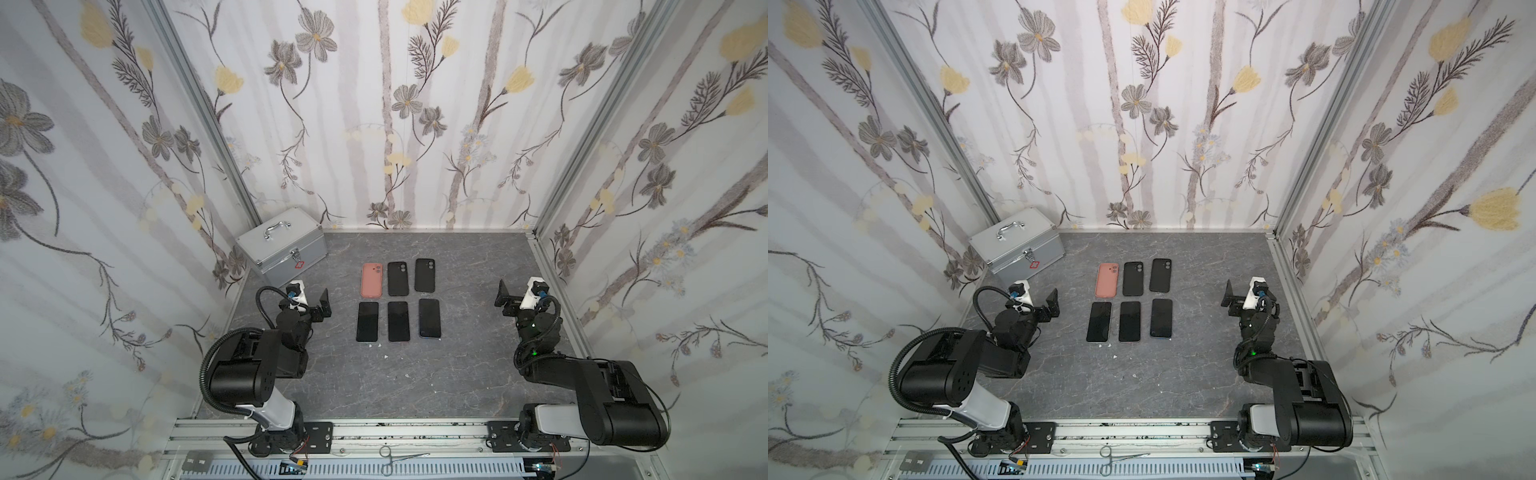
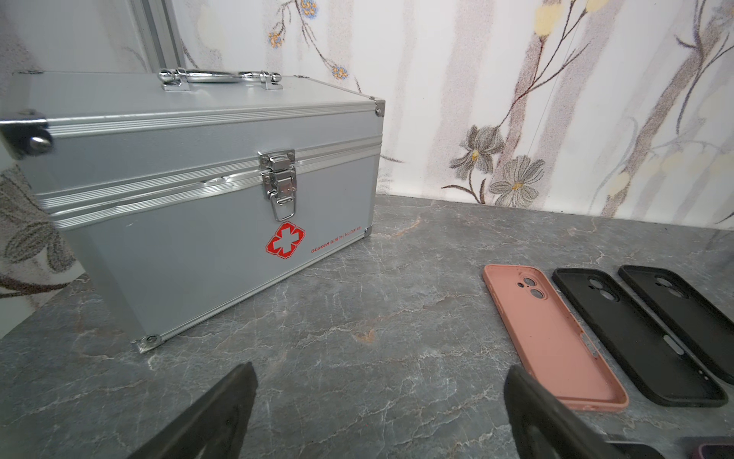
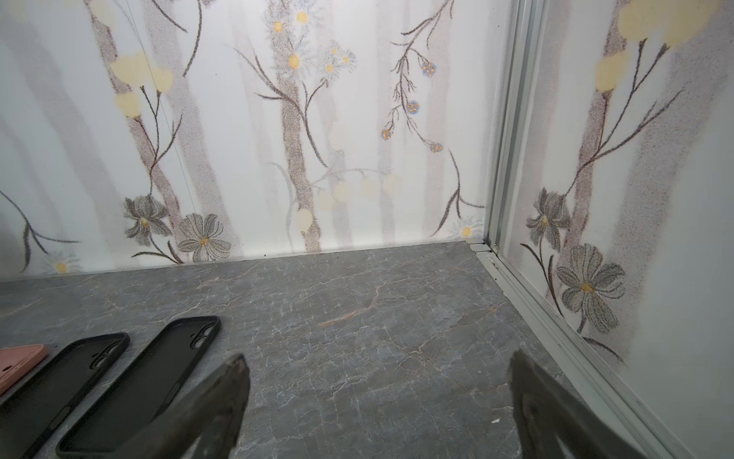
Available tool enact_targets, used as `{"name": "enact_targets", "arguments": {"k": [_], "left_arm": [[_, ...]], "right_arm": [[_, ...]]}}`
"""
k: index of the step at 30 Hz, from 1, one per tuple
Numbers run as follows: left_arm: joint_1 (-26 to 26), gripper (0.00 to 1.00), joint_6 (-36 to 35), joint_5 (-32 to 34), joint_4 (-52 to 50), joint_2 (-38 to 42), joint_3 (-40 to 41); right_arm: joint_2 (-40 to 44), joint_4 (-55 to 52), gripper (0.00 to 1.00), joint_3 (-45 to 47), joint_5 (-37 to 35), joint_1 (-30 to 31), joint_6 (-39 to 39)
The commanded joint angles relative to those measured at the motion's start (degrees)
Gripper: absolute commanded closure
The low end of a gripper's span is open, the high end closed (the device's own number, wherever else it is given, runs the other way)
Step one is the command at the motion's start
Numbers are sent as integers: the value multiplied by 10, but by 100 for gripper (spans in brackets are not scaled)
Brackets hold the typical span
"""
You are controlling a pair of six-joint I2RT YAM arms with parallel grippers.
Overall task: Take the phone out of the phone case
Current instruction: Reset both arms
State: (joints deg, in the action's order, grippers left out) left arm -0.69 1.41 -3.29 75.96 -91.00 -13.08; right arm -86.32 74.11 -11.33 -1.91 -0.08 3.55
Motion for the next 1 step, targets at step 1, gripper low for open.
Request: {"name": "enact_targets", "arguments": {"k": [1], "left_arm": [[2,0,-2,-6,8,2,-5]], "right_arm": [[-2,4,0,-5,8,0,-9]]}}
